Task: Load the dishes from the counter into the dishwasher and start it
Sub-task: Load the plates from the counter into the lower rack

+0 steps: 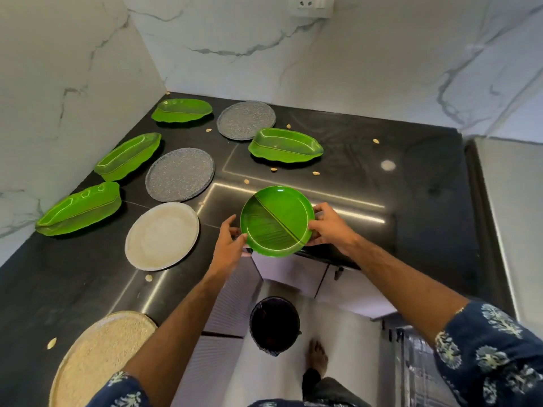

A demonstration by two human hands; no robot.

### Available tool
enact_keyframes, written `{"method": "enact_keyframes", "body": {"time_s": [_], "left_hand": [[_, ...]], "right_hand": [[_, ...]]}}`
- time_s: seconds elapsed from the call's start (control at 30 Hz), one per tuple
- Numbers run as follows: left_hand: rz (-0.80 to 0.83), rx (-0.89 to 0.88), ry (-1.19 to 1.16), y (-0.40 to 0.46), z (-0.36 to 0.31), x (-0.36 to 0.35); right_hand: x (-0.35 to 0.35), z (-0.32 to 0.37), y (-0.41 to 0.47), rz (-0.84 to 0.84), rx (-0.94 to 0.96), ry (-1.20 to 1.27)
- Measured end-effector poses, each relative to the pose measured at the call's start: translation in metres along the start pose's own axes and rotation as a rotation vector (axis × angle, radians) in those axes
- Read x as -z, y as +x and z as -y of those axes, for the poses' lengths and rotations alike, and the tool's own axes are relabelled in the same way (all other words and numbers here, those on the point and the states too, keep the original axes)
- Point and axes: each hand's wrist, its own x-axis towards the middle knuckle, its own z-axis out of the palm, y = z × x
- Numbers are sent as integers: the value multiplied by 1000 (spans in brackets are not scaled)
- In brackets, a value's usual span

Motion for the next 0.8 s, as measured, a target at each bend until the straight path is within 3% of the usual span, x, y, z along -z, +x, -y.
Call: {"method": "enact_keyframes", "body": {"time_s": [0.23,0.53,0.8], "left_hand": [[352,-245,114,-46,1,-49],[950,-420,381,-146,35,-178],[1403,-525,643,-261,56,-320]], "right_hand": [[40,-50,-130,-168,-69,59],[85,-190,-321,-456,-225,315],[156,-299,-446,-671,-340,75]]}}
